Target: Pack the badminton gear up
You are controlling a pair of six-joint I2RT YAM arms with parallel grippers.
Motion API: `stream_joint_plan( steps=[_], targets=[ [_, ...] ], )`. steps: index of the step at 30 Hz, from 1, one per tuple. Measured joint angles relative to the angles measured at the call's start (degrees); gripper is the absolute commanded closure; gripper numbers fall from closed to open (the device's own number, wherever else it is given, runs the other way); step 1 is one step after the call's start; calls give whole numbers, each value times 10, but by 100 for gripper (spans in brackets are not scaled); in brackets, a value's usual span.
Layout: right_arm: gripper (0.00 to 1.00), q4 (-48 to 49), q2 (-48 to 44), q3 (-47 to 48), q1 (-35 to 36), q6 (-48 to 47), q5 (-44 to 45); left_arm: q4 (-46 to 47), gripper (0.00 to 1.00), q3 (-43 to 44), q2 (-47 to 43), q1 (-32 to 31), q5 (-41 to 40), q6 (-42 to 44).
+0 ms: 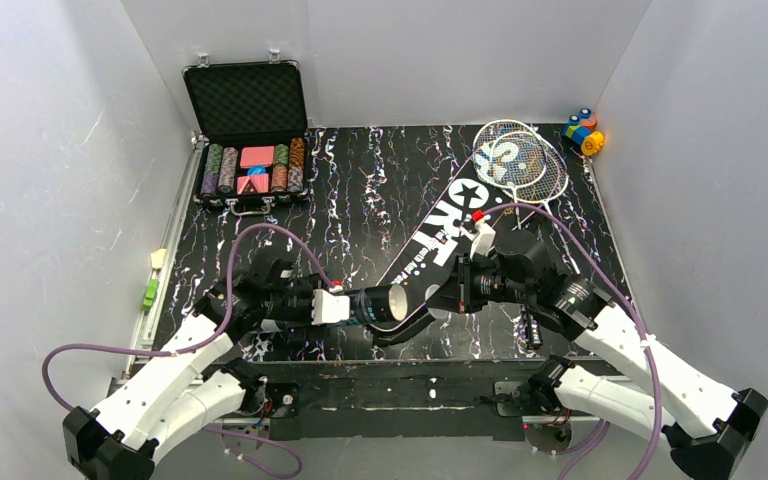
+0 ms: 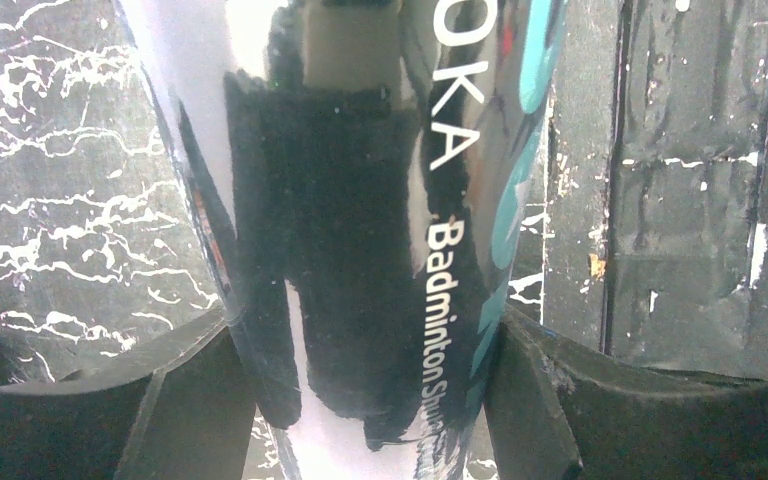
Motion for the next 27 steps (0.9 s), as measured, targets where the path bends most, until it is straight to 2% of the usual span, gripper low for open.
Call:
stream_joint_plan(
  steps=[9, 20, 27],
  targets=[
    [99, 85, -28, -12, 2, 21, -113, 15, 100, 0, 0, 0, 14, -8],
    [99, 187, -25, -19, 5, 55, -166, 23, 100, -1, 6, 0, 14, -15],
    [99, 235, 9, -26, 10, 68, -183, 32, 100, -1, 7, 0, 15, -19]
  ],
)
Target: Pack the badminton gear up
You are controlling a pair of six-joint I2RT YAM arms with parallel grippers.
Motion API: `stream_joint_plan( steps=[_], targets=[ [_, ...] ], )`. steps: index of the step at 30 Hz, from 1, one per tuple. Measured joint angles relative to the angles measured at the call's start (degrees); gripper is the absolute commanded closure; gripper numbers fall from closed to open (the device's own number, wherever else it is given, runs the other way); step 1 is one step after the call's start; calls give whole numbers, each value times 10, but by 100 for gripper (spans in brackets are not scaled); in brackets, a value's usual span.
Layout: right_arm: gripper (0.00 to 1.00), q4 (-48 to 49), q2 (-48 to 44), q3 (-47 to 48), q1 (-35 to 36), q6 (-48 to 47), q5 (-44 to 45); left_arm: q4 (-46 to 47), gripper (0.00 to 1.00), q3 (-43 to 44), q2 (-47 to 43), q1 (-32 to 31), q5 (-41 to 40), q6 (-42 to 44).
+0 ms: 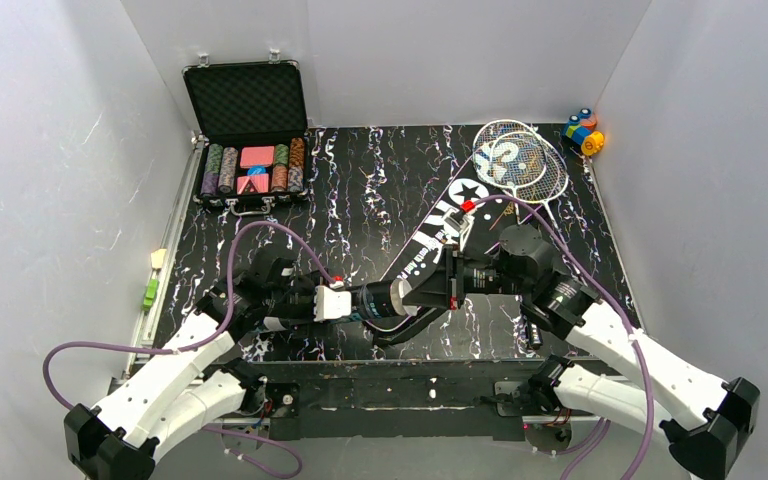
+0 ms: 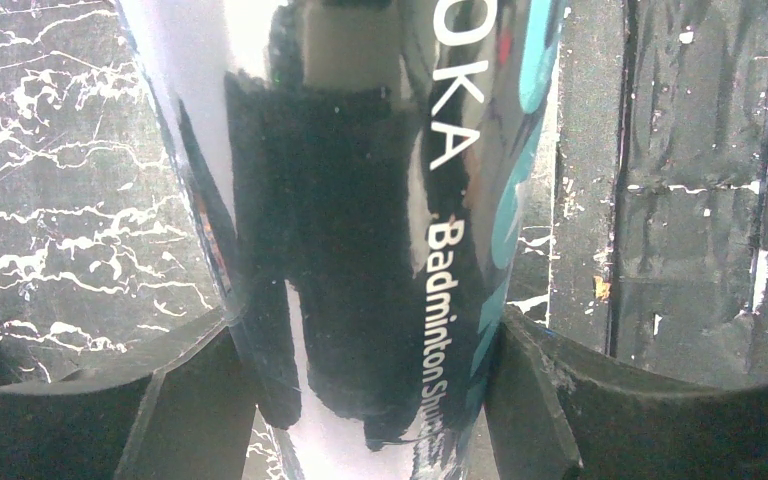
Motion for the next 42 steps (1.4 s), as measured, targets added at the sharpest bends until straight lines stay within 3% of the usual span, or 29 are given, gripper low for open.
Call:
stream_joint_plan(
  steps=[23, 24, 25, 28, 32, 42],
  targets=[
    [99, 130, 19, -64, 3, 26, 2, -6, 100, 0, 0, 0, 1, -20],
    [90, 138, 19, -66, 3, 26, 3, -6, 100, 0, 0, 0, 1, -22],
    [65, 144, 21, -66, 3, 28, 3, -6, 100, 0, 0, 0, 1, -27],
    [47, 164, 34, -66, 3, 38, -8, -7, 100, 0, 0, 0, 0, -28],
    [39, 172, 34, -66, 3, 42, -18, -14, 100, 1, -1, 0, -3, -31],
    [42, 172, 26, -70, 3, 42, -13, -19, 100, 5, -1, 0, 1, -39]
  ],
)
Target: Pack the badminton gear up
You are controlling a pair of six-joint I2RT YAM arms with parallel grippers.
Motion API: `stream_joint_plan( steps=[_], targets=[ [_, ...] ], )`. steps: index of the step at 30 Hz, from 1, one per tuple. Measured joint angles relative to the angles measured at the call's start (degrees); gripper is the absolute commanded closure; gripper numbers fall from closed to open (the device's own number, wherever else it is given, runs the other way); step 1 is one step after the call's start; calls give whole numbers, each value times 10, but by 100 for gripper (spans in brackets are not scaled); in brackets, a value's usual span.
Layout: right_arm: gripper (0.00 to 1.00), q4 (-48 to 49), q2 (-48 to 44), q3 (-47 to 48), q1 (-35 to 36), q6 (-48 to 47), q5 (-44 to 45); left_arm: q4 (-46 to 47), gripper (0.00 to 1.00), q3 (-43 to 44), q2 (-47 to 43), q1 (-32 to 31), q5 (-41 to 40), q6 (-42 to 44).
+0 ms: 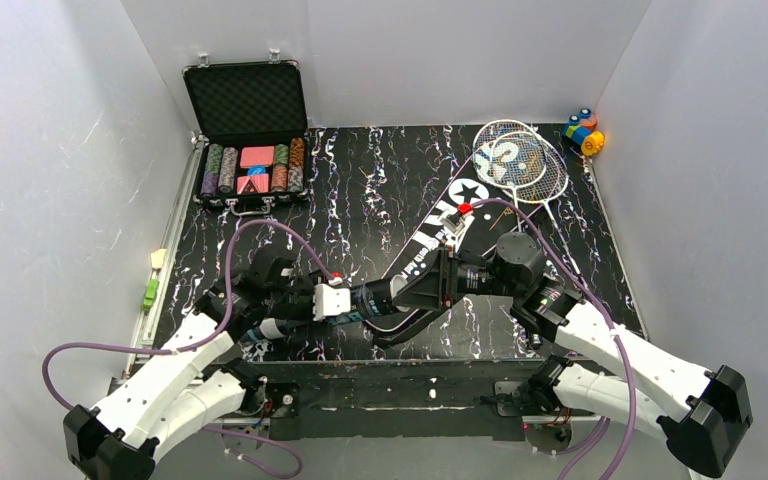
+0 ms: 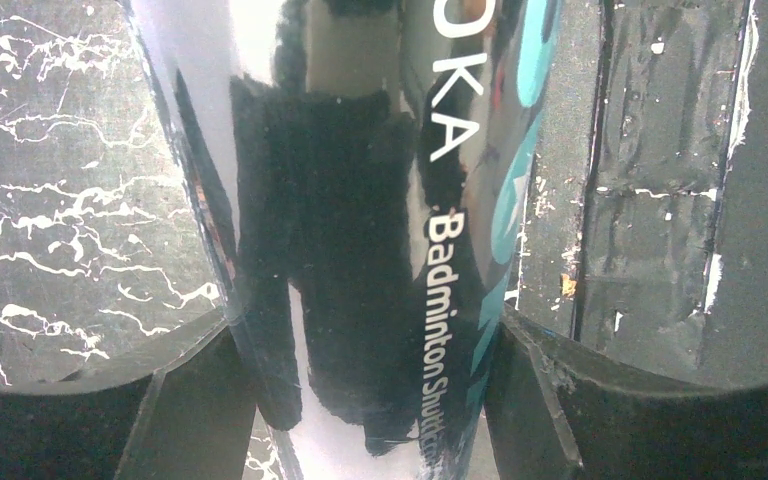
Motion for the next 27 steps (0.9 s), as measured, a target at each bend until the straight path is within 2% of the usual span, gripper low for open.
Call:
stream_joint_plan(
  steps=[14, 27],
  targets=[
    [46, -5, -19, -30, -12, 3, 38, -24, 100, 17, -3, 0, 2, -17],
    [47, 0, -16, -36, -30, 15, 28, -30, 100, 29, -3, 1, 4, -20]
  ],
)
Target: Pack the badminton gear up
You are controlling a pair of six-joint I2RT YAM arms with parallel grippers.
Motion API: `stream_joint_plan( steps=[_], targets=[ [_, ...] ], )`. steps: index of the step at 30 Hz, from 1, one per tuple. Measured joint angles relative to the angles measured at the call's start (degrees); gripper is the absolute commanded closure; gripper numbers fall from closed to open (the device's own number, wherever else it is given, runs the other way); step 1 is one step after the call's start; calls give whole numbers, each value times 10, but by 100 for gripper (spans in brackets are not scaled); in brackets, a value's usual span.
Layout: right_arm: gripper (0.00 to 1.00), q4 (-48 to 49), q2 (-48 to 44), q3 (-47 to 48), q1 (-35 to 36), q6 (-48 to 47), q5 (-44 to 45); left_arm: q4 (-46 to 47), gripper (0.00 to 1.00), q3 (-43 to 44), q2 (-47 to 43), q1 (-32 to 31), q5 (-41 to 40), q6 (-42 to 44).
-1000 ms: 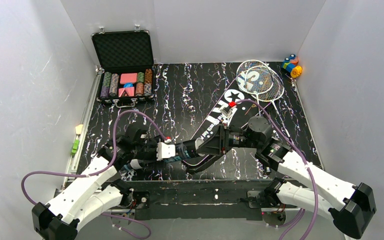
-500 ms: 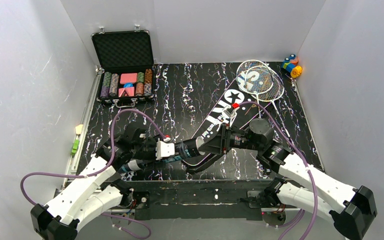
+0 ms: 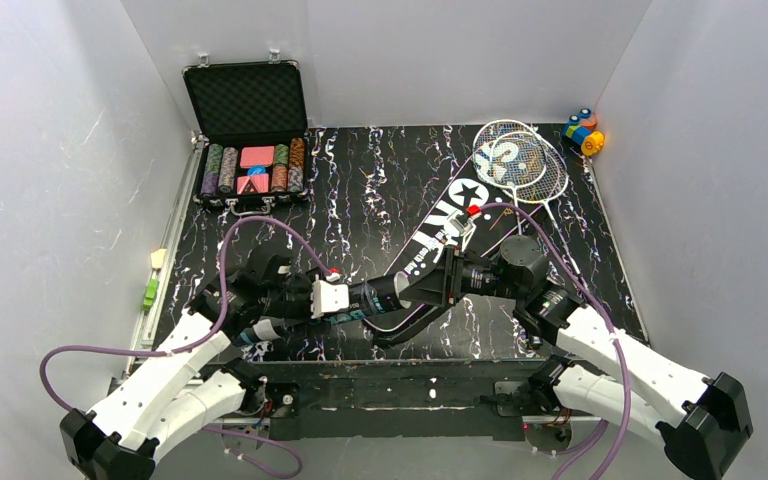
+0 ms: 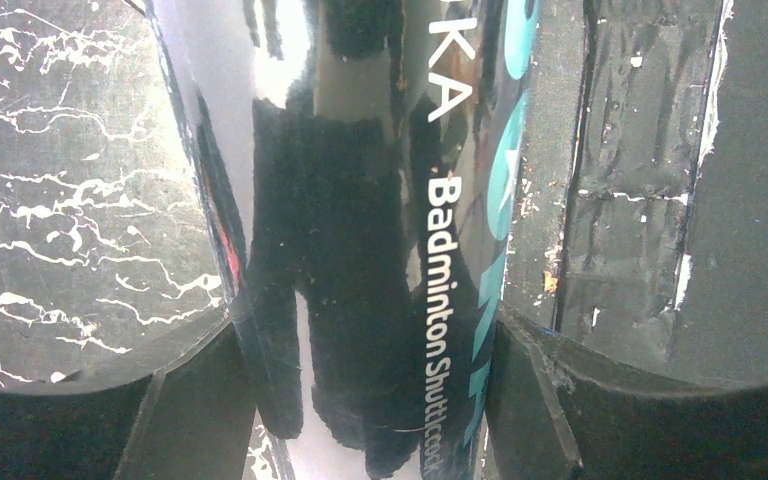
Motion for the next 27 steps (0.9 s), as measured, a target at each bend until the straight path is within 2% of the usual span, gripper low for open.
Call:
stream_joint_plan(
  steps=[6, 10, 20, 23, 27],
  targets=[
    [50, 38, 9, -16, -13, 15, -12, -3, 100, 2, 1, 3, -1, -2],
    [56, 90, 34, -28, -27, 44, -38, -4, 100, 2, 1, 4, -9, -6],
    [55, 199, 78, -28, -29, 106, -73, -9, 100, 3, 7, 5, -3, 2],
    [54, 198, 68, -29, -29, 108, -71, -7, 100, 3, 7, 4, 3, 3],
    [54, 139, 26, -29, -41, 89, -63, 4, 100, 3, 7, -1, 20, 9]
  ],
)
